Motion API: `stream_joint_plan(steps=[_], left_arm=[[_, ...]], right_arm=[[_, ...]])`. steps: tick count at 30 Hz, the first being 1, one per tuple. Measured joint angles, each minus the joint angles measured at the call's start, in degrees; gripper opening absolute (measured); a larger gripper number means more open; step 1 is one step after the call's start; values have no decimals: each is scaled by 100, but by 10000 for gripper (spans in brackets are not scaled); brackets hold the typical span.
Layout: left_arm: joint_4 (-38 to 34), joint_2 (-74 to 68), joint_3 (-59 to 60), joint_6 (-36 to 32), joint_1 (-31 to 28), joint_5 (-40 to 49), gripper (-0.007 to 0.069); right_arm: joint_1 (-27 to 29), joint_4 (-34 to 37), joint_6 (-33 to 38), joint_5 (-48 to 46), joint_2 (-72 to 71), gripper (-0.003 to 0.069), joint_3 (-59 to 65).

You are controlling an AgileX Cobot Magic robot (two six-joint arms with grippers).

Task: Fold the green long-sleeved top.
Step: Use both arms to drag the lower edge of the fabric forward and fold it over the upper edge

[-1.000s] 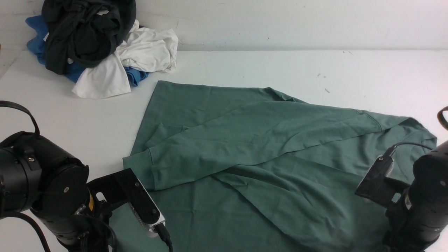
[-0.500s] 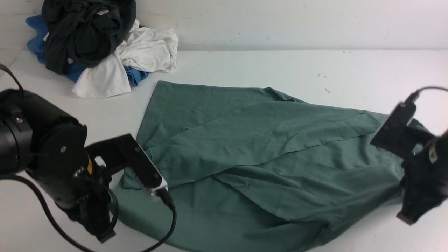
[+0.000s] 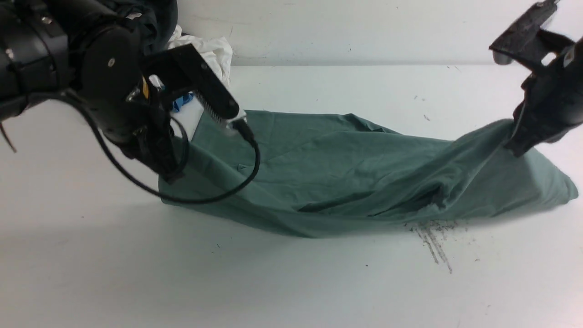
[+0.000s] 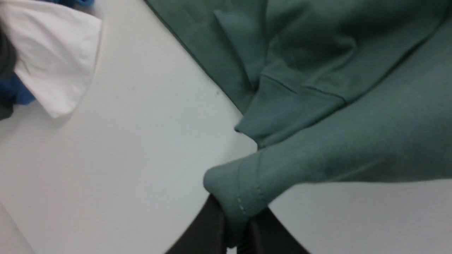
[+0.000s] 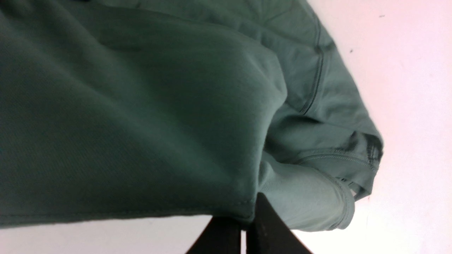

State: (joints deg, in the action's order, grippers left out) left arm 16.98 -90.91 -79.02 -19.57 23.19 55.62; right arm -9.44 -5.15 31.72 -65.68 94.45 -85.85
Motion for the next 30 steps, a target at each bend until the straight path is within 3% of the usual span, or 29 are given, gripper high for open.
stream_joint_plan(steps=[9, 17, 30], left_arm=[[-126, -961, -1407, 0, -675, 72, 14], [-536, -2028, -2570, 7, -1159, -64, 14], [-697, -3431, -3254, 517, -1430, -843, 15]], right_arm=[[132, 24, -230, -278, 878, -4, -1450], [218, 12, -1033, -233, 1955, -4, -2644], [344, -269, -1780, 676, 3237, -4, -2991]])
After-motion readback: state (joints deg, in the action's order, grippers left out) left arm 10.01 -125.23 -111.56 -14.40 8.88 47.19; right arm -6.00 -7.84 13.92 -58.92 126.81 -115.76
